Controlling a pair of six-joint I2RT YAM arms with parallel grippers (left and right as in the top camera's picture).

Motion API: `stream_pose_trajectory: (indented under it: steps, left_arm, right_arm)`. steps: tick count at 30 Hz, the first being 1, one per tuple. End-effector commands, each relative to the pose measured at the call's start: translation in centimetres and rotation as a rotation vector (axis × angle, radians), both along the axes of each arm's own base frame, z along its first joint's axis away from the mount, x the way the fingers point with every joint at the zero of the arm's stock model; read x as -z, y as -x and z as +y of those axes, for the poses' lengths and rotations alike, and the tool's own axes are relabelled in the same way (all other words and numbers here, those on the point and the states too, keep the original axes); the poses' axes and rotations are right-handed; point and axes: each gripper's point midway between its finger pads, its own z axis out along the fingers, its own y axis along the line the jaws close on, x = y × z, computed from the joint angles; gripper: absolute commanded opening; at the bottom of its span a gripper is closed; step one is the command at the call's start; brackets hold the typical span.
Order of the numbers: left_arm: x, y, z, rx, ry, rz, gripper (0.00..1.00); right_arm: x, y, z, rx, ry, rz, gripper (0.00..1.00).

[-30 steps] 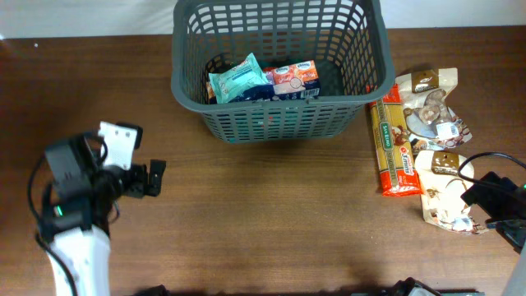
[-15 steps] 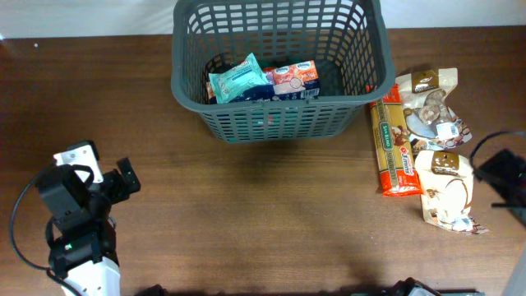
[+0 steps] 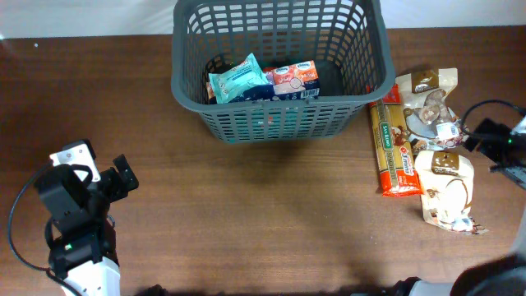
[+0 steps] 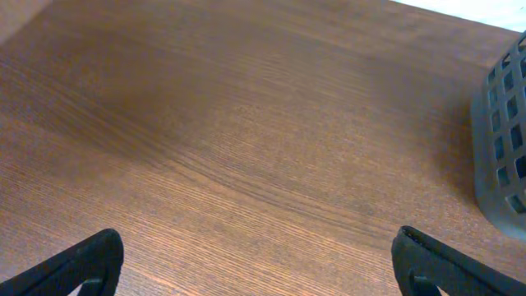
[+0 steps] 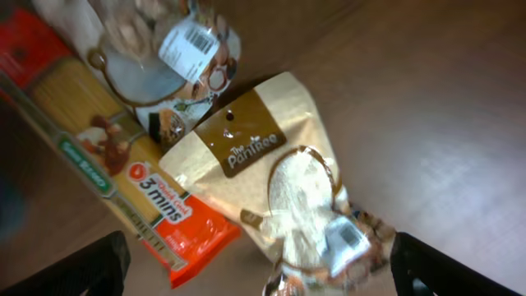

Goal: Pack container
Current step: 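Move the right gripper toward the beige Pantree rice bag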

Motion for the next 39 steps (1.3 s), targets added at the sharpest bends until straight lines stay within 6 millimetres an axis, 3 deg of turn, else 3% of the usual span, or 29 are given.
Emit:
stream_pose_trajectory:
  steps: [1, 7, 13, 24, 39]
  left_arm:
    - [0.1, 0.2, 0.3, -0.020, 0.005, -0.003, 0.99]
    - [0.1, 0.2, 0.3, -0.020, 0.006, -0.002, 0.99]
    - [0.1, 0.2, 0.3, -0.020, 0.005, -0.002, 0.99]
    - [0.1, 0.2, 0.3, -0.020, 0.005, -0.002, 0.99]
    - [0.1, 0.2, 0.3, -0.020, 0.005, -0.002, 0.99]
  right_arm:
    - [2.7, -1.3, 0.2, -0.152, -0.046, 0.036, 0.99]
    - [7.0, -1.5, 0.0, -0.275, -0.091, 0.142, 0.99]
    - [8.6, 0.7, -0.2, -0.278, -0.089, 0.260, 0.99]
    - [13.0, 3.7, 1.5, -0.279, -0.139, 0.342, 0.99]
    - [16.1, 2.9, 1.2, -0.252, -0.097, 0.265, 0.99]
